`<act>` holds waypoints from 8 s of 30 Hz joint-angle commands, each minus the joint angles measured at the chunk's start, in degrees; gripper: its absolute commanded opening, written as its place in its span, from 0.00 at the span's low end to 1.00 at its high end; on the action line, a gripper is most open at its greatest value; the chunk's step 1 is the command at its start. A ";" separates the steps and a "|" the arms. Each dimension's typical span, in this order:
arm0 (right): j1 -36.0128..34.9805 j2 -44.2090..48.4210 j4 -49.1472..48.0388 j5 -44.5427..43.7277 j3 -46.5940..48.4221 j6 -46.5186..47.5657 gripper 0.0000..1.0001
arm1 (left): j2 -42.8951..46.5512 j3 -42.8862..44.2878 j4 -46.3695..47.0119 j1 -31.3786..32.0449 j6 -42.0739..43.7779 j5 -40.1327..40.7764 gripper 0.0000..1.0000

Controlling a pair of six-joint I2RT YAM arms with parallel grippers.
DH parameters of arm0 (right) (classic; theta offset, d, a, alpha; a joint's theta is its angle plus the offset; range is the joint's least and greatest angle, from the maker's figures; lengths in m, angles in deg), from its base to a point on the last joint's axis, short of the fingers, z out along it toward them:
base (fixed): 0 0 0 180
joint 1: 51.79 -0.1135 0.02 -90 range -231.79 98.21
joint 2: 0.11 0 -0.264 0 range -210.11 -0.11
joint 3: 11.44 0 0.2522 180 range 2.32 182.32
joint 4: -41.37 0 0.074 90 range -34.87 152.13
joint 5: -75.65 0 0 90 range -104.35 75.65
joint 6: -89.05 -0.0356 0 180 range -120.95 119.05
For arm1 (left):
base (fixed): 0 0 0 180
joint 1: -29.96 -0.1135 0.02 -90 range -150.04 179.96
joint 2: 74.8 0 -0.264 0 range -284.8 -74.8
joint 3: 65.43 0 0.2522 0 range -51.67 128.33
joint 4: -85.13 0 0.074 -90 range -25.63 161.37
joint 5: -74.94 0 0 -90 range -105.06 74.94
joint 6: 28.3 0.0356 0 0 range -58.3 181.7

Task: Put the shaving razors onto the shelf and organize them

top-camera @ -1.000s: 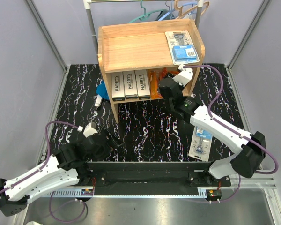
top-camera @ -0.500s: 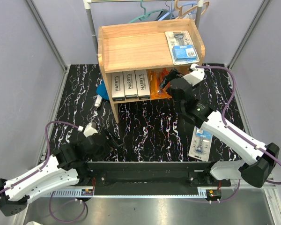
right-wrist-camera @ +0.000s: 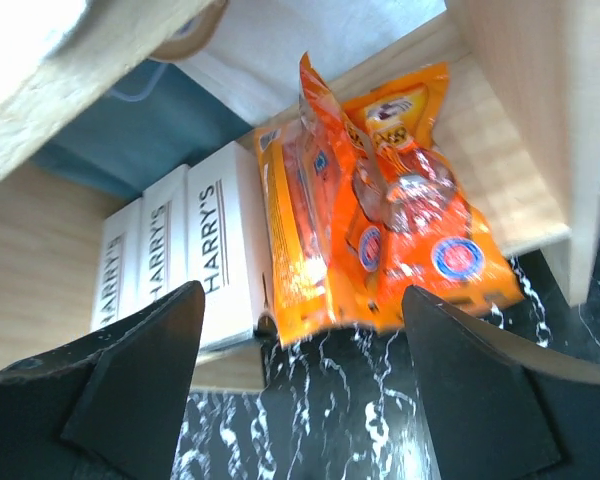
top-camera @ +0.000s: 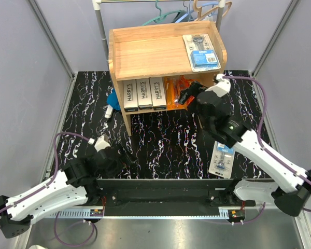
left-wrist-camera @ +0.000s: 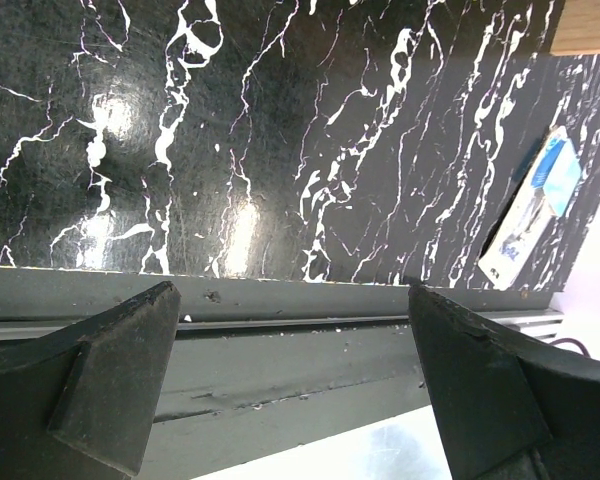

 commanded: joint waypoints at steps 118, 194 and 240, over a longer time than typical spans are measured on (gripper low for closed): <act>36.45 5.37 15.52 38.48 -36.52 -5.52 0.00 | -8.18 -0.36 14.62 0.16 7.33 -8.86 0.99; -24.02 2.92 32.50 25.82 5.49 -22.84 0.00 | -29.36 24.60 28.33 -2.13 17.70 -22.57 0.67; -25.78 25.42 8.86 24.68 -15.86 -25.30 0.89 | -5.10 2.72 64.24 -14.60 9.01 -21.85 0.00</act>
